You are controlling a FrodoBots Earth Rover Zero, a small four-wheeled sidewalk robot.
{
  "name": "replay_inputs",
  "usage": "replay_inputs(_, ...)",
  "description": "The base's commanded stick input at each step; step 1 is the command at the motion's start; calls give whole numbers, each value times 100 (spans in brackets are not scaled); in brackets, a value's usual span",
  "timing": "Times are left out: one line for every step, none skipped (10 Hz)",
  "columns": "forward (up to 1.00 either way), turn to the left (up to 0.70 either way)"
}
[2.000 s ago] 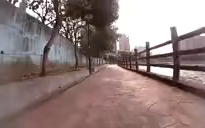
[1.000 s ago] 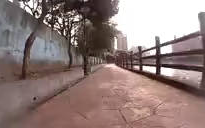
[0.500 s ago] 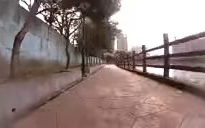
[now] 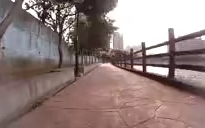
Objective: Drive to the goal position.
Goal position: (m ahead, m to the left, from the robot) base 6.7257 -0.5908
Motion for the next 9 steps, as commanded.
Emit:
replay_inputs(100, -4)
replay_inputs(100, -9)
replay_inputs(100, -40)
replay_inputs(100, -31)
replay_inputs(100, 0)
replay_inputs(100, 0)
replay_inputs(100, 0)
replay_inputs(100, 0)
replay_inputs(100, 0)
